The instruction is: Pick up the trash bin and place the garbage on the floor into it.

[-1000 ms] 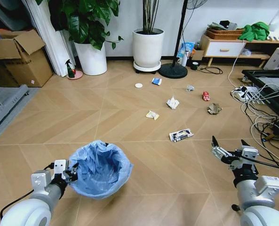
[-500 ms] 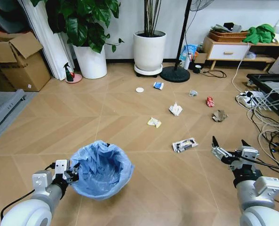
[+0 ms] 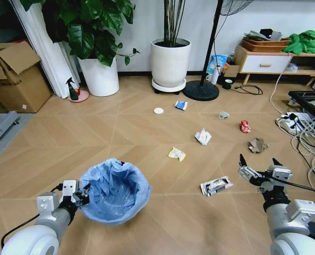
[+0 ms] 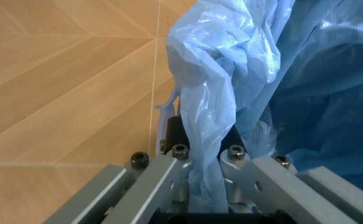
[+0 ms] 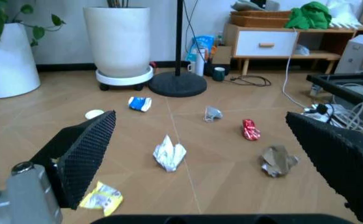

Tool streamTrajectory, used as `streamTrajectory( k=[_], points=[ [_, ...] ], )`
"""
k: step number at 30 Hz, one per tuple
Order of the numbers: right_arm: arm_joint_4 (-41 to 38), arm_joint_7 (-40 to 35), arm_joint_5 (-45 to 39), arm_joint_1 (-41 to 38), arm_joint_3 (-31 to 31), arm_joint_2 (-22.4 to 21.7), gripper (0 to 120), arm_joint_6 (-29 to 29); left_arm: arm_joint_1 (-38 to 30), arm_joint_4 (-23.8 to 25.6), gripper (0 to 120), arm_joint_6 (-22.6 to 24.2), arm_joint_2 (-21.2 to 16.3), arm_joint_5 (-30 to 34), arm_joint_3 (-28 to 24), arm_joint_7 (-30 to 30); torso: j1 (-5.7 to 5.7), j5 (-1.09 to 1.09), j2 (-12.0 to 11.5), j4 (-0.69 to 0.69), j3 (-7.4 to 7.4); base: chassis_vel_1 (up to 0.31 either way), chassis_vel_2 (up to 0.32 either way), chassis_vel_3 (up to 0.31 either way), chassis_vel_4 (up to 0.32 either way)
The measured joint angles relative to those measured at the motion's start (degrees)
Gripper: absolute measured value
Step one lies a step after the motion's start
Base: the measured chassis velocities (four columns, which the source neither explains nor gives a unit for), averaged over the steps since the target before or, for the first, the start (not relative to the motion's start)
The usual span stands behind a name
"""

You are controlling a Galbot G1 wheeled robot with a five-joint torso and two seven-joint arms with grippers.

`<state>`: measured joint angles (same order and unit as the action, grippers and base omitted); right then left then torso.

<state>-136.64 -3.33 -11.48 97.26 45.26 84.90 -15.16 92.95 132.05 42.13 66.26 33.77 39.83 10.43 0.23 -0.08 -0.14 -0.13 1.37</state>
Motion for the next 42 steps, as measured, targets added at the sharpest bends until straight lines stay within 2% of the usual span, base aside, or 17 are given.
streamTrajectory(
  k=[3, 4, 6, 13, 16, 42],
  points=[
    [0.25, -0.21, 0.18, -0.01, -0.08, 0.05, 100, 0.07, -0.03, 0.01, 0, 0.0, 0.06, -0.01, 0.0, -0.02, 0.0, 0.07, 0.0, 0.0, 0.0, -0.222, 0.188, 0.2, -0.21],
    [0.51, -0.34, 0.37, 0.01, -0.08, 0.08, 100, 0.07, -0.02, 0.0, 0, 0.0, 0.14, 0.0, -0.02, -0.02, 0.01, -0.01, 0.0, 0.01, 0.02, -0.137, 0.163, 0.195, -0.088],
    [0.64, -0.46, 0.43, 0.0, -0.08, 0.11, 100, 0.07, -0.03, 0.0, 0, 0.0, 0.17, 0.0, -0.02, -0.02, 0.01, 0.0, 0.0, 0.01, 0.02, -0.104, 0.132, 0.147, -0.088],
    [2.74, -1.64, 0.42, -0.49, 0.24, 0.2, 100, 0.23, -0.01, 0.0, 0, 0.0, 0.29, 0.03, 0.0, -0.03, -0.01, 0.06, 0.0, -0.01, -0.01, 0.012, -0.004, -0.009, 0.004],
    [3.02, -2.0, 0.19, -0.7, 0.23, 0.17, 100, 0.4, 0.05, 0.08, 0, 0.01, 0.32, 0.06, 0.02, -0.03, -0.02, 0.01, 0.0, 0.0, -0.02, 0.059, -0.036, -0.046, 0.044],
    [2.85, -0.32, 0.7, -0.32, 0.12, 0.25, 100, 0.83, 1.0, 1.09, 0, 0.01, 0.6, -0.37, 0.16, -0.55, 0.0, 0.03, 0.0, -0.01, 0.0, -0.023, 0.023, 0.027, -0.027]
  ],
)
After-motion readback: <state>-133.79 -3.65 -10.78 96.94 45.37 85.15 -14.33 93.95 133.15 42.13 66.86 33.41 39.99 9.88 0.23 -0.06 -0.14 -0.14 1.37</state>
